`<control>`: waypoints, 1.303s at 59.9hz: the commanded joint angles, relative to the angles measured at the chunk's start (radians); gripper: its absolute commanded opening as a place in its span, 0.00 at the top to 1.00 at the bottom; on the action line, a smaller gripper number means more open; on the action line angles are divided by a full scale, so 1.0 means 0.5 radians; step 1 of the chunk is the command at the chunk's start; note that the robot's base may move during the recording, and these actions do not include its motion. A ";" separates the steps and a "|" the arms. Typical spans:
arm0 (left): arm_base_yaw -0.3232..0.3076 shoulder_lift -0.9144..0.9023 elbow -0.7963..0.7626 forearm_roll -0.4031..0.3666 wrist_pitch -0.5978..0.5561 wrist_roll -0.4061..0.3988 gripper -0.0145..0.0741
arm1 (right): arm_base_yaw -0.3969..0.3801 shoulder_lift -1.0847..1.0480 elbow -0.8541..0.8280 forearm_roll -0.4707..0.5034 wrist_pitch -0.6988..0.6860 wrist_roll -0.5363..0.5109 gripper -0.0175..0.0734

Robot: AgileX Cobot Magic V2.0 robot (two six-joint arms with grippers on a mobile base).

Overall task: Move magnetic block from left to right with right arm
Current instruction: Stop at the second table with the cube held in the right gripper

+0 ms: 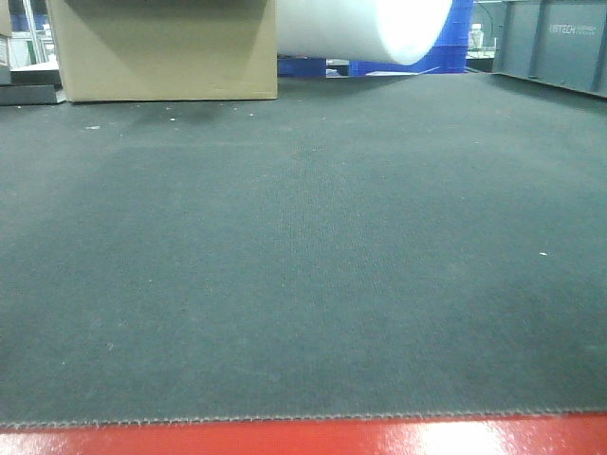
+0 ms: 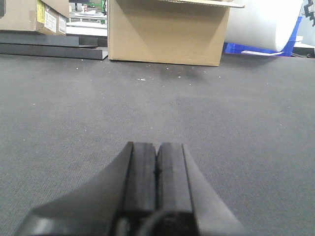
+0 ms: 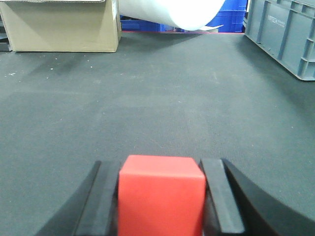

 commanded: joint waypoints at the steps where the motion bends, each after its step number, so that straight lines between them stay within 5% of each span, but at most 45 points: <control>1: -0.006 -0.028 0.020 0.000 -0.182 -0.013 0.97 | -0.011 0.035 -0.052 -0.033 -0.176 -0.018 0.60; 62: -0.006 -0.028 0.020 0.000 -0.182 -0.013 0.97 | -0.011 0.035 -0.052 -0.033 -0.182 -0.018 0.60; 78: -0.006 -0.028 0.020 0.000 -0.182 -0.013 0.97 | -0.009 0.220 -0.150 0.142 -0.161 -0.044 0.60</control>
